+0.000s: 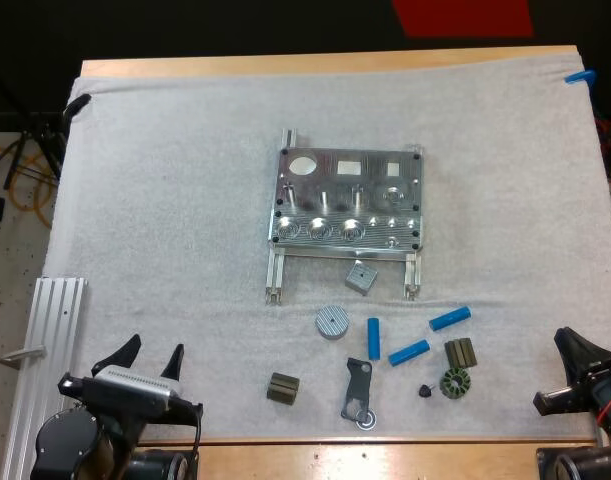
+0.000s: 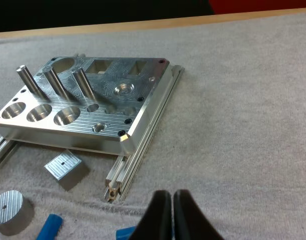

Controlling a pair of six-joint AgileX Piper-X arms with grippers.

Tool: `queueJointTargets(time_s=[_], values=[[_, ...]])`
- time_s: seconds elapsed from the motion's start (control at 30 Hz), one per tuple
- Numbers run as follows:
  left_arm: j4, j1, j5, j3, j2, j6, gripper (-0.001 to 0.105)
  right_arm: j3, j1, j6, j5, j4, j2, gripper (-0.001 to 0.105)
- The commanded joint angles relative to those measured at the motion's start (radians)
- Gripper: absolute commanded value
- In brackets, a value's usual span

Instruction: Load cells from right to left

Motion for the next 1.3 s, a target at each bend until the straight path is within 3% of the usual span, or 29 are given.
queueJointTargets(time_s=[0.0,0.23,0.43,0.77,0.9,1.03,1.27], values=[[-0.012,-0.002,0.022,-0.001,-0.137,0.027,0.054,0.001,-0.002,0.000,0.004,-0.015,-0.044,0.000],[-0.012,-0.002,0.205,-0.010,-0.085,0.028,0.054,-0.034,-0.002,0.022,0.001,0.005,-0.033,0.000],[-0.012,-0.002,0.238,-0.085,0.025,0.028,0.054,-0.112,-0.002,0.043,-0.007,0.096,0.040,0.000],[0.058,-0.004,0.389,-0.254,0.258,0.087,0.054,-0.256,-0.002,0.043,-0.126,0.163,0.227,0.000],[0.064,-0.017,0.394,-0.308,0.321,0.087,0.054,-0.303,-0.002,0.043,-0.212,0.193,0.301,0.000],[0.105,-0.073,0.442,-0.362,0.393,0.159,0.054,-0.344,-0.002,0.044,-0.319,0.198,0.380,0.000],[0.154,-0.246,0.439,-0.397,0.515,0.162,0.054,-0.401,-0.002,0.044,-0.382,0.211,0.486,0.003]])
